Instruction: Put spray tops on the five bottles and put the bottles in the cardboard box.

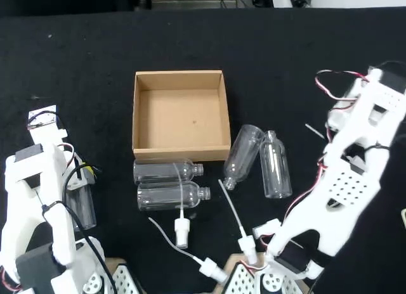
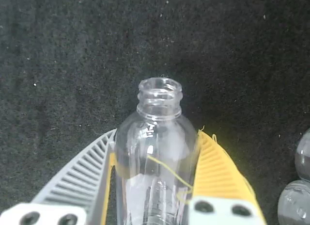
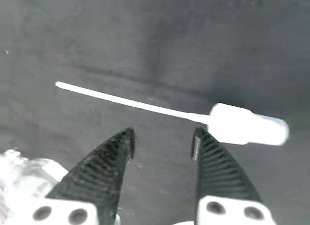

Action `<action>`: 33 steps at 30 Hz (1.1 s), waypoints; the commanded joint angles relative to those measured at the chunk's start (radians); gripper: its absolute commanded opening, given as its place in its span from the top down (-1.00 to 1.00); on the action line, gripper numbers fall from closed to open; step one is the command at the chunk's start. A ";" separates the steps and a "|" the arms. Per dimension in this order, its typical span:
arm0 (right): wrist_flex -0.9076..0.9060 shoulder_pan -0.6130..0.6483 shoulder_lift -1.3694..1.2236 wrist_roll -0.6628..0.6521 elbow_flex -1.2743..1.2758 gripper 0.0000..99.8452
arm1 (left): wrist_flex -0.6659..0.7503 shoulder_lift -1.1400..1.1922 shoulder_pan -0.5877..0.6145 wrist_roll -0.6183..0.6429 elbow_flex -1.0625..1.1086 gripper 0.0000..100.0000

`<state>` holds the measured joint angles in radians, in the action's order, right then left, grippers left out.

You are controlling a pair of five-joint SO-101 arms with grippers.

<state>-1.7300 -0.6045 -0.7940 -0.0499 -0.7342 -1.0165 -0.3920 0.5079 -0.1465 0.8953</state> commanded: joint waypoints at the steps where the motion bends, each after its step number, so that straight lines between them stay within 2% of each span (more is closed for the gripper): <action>1: -0.032 -0.081 0.048 -0.017 -0.054 0.65 | 0.012 -0.037 -0.007 -0.002 -0.015 0.94; 7: -0.034 -0.175 0.048 -0.015 -0.018 0.65 | 0.029 -0.037 -0.007 -0.002 -0.012 0.94; 15: -0.031 -0.209 0.042 -0.003 0.001 0.65 | 0.043 -0.037 -0.007 -0.002 -0.005 0.94; 22: -0.029 -0.250 0.047 0.269 0.068 0.64 | 0.041 -0.037 -0.007 -0.002 -0.005 0.94; 29: -0.014 -0.230 0.048 0.416 0.073 0.64 | 0.041 -0.037 -0.007 -0.002 -0.005 0.94; 33: 0.087 -0.215 0.042 0.491 0.073 0.64 | 0.040 -0.037 -0.005 -0.002 -0.004 0.94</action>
<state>-1.7039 -0.8378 -0.7956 0.3890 -0.6559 -0.9858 -0.3920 0.5079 -0.1465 0.8953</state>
